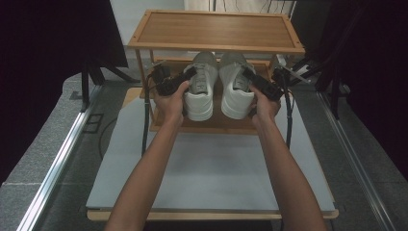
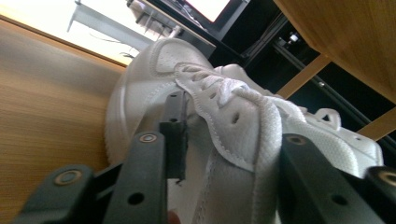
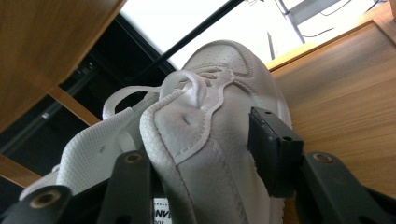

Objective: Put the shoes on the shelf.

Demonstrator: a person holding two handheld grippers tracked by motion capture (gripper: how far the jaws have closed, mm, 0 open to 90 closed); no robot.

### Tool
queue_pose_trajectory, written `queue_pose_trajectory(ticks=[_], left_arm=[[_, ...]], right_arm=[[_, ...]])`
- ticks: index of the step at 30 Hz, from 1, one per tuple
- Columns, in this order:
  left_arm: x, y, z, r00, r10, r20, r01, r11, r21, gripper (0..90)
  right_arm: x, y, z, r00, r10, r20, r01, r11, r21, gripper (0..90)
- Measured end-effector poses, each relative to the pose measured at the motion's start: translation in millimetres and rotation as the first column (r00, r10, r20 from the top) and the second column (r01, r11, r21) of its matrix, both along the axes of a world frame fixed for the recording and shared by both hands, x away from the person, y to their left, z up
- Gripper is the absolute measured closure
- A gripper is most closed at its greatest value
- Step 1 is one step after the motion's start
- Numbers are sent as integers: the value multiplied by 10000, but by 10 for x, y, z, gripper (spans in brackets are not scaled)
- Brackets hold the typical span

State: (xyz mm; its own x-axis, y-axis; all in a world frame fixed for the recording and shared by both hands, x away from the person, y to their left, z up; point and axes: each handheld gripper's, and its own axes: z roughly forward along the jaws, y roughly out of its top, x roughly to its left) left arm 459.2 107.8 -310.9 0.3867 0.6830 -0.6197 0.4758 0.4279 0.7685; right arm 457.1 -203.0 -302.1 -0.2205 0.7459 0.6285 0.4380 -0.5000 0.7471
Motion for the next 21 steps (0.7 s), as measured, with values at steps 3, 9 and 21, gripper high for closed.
queue_pose_trajectory(ticks=[3,9,21], left_arm=[[29,10,-9,9991,-415,15,416,9985,-345,498],[-70,69,95,9962,-707,513,724,9969,-323,445],[-699,308,246,9754,-1483,1634,1209,9787,1662,608]], right_arm=[[7,45,17,9999,86,119,-82,9994,-324,447],[-48,72,108,9906,253,1346,-224,9995,-227,409],[-546,-183,248,9769,671,2028,-243,9782,-2064,729]])
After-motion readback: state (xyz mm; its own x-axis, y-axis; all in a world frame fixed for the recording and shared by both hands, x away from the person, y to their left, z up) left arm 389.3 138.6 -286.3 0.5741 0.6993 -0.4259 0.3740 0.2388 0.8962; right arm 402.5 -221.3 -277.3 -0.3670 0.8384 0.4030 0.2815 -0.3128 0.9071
